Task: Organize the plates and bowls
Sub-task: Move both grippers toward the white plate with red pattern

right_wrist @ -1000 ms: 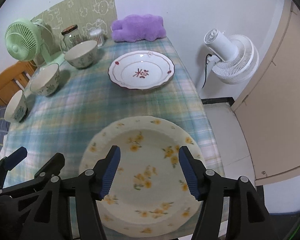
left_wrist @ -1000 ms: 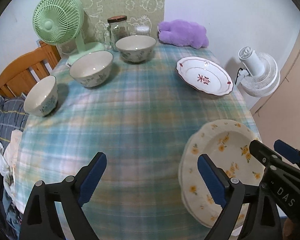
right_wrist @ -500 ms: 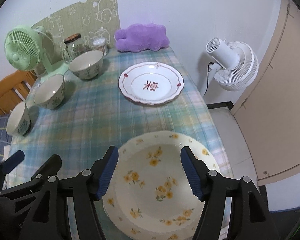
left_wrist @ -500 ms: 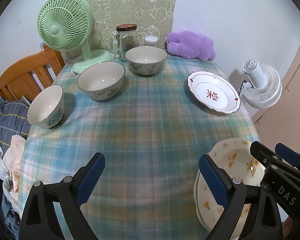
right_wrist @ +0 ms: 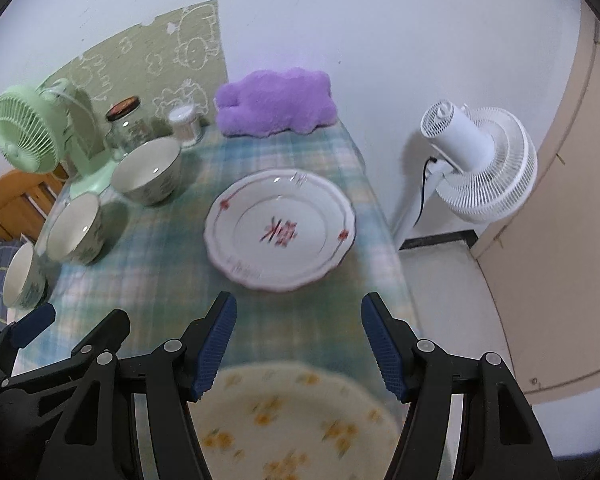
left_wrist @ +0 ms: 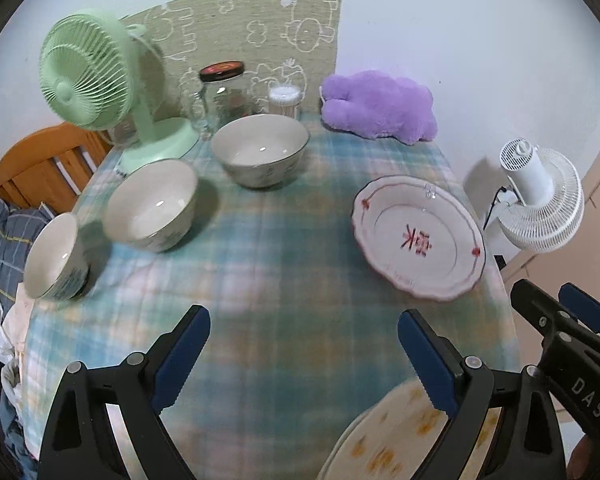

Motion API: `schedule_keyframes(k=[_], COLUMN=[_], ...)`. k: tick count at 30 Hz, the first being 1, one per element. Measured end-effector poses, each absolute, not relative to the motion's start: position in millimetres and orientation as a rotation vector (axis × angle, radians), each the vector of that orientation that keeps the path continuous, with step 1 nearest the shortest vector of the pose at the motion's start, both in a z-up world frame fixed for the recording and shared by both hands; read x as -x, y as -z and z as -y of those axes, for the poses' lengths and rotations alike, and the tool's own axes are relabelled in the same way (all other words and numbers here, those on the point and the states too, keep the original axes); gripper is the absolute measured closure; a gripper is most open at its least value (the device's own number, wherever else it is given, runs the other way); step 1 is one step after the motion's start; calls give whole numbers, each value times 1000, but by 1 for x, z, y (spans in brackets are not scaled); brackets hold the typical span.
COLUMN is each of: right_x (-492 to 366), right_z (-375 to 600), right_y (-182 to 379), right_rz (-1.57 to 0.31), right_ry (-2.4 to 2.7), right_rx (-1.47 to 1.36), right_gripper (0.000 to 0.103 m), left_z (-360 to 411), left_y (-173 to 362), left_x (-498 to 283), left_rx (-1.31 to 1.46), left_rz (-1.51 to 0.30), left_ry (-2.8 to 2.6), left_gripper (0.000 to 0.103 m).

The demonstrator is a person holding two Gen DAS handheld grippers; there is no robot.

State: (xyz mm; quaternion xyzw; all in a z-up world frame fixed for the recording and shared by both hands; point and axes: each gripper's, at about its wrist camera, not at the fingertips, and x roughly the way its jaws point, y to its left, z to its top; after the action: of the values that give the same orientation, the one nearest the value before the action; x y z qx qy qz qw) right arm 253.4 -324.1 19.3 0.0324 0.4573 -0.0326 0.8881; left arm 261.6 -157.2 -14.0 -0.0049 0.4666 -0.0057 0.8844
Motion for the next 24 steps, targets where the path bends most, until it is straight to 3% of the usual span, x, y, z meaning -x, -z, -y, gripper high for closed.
schedule_keyframes(k=[14, 24], right_x=[-344, -392], right_z=[380, 376], right_y=[17, 55], right_rz=[-973, -1021], right_ry=[5, -60], right_rx=[-70, -93], right_gripper=[35, 35], left_z=[211, 225], left_y=[50, 75], left_x=[-341, -371], left_rx=[10, -22], left_rz=[-995, -1038], left_ry=[-71, -110], left_gripper=[10, 20])
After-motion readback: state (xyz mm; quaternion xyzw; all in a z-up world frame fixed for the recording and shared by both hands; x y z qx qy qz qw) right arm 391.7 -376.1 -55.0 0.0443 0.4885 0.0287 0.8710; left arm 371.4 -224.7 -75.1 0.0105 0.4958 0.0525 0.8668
